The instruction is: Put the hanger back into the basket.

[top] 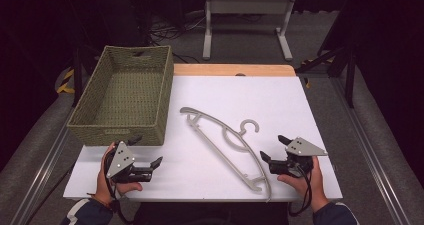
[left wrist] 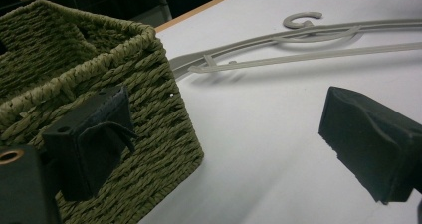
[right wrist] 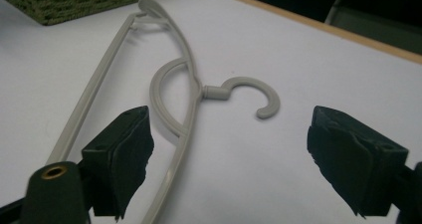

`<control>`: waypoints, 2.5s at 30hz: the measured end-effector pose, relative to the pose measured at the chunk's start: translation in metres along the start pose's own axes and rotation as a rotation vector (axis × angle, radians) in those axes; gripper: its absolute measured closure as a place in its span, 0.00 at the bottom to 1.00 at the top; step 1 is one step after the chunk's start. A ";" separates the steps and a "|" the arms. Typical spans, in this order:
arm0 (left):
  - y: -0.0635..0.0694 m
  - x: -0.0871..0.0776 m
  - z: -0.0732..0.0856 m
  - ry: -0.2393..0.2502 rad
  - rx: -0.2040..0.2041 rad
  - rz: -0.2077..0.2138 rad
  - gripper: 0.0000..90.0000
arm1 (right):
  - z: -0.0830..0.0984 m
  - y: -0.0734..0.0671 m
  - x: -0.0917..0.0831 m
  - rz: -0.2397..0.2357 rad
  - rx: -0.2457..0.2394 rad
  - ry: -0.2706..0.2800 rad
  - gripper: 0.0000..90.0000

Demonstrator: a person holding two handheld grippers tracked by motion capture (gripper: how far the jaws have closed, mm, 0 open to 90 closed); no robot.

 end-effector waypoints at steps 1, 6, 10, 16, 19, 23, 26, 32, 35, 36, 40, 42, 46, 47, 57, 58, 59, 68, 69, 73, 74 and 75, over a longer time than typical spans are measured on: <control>0.000 0.000 0.000 0.000 0.000 0.000 0.08 | 0.000 0.000 0.000 0.000 0.000 0.000 0.20; -0.002 0.000 0.002 -0.007 -0.012 -0.005 0.08 | 0.001 -0.005 0.015 -0.062 -0.014 -0.127 0.28; -0.001 0.000 0.003 -0.013 -0.008 0.001 0.08 | 0.006 -0.007 0.027 -0.087 -0.009 -0.285 0.34; 0.001 0.001 0.004 -0.022 -0.013 0.016 0.08 | 0.010 -0.012 0.045 -0.132 0.019 -0.411 0.43; 0.002 0.001 0.005 -0.029 -0.007 0.022 0.09 | 0.014 -0.014 0.052 -0.147 0.024 -0.469 0.51; 0.003 0.002 0.005 -0.027 -0.015 0.031 0.09 | 0.024 -0.017 0.055 -0.177 0.028 -0.527 0.56; 0.004 0.003 0.006 -0.034 -0.012 0.036 0.10 | 0.024 -0.014 0.055 -0.178 0.011 -0.535 0.61; 0.005 0.005 0.007 -0.042 -0.022 0.042 0.10 | 0.023 -0.015 0.057 -0.183 -0.010 -0.562 0.71; 0.006 0.005 0.007 -0.045 -0.026 0.045 0.10 | 0.022 -0.016 0.059 -0.179 -0.019 -0.570 0.81; 0.007 0.005 0.007 -0.046 -0.027 0.051 0.10 | 0.022 -0.017 0.060 -0.177 -0.019 -0.570 0.82; 0.009 0.006 0.008 -0.054 -0.021 0.059 0.11 | 0.021 -0.016 0.061 -0.163 -0.004 -0.578 0.84; 0.010 0.007 0.008 -0.055 -0.021 0.062 0.11 | 0.021 -0.015 0.061 -0.163 0.008 -0.582 0.87; 0.012 0.008 0.009 -0.062 -0.019 0.077 0.11 | 0.019 -0.011 0.066 -0.183 0.003 -0.577 0.91; 0.012 0.008 0.009 -0.063 -0.015 0.078 0.11 | 0.019 -0.011 0.067 -0.187 0.001 -0.576 0.91; 0.016 0.011 0.011 -0.082 0.000 0.102 0.12 | 0.018 -0.012 0.068 -0.176 -0.098 -0.536 0.92; 0.017 0.012 0.011 -0.082 -0.004 0.105 0.12 | 0.018 -0.012 0.068 -0.168 -0.102 -0.526 0.92; 0.017 0.012 0.011 -0.083 -0.007 0.107 0.12 | 0.018 -0.011 0.068 -0.156 -0.115 -0.520 0.92; 0.028 0.037 -0.013 -0.063 0.039 0.123 0.15 | 0.005 -0.002 0.053 -0.104 -0.196 -0.431 0.92; 0.030 0.041 -0.017 -0.062 0.058 0.121 0.16 | 0.004 -0.001 0.050 -0.099 -0.202 -0.425 0.92; 0.036 0.058 -0.032 -0.075 0.101 0.106 0.17 | -0.005 0.005 0.036 -0.080 -0.224 -0.388 0.92; 0.037 0.064 -0.036 -0.084 0.110 0.095 0.18 | -0.007 0.007 0.032 -0.086 -0.226 -0.376 0.92; 0.037 0.069 -0.040 -0.088 0.115 0.088 0.18 | -0.009 0.007 0.029 -0.087 -0.239 -0.369 0.92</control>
Point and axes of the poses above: each handheld gripper's, and its own axes: x roughly forward along the jaws, z roughly out of its underside, y roughly to its right, the point moved 8 cm from there along x, roughly forward along the jaws, and after that the axes turned 6 degrees about y, right-handed, at the moved point
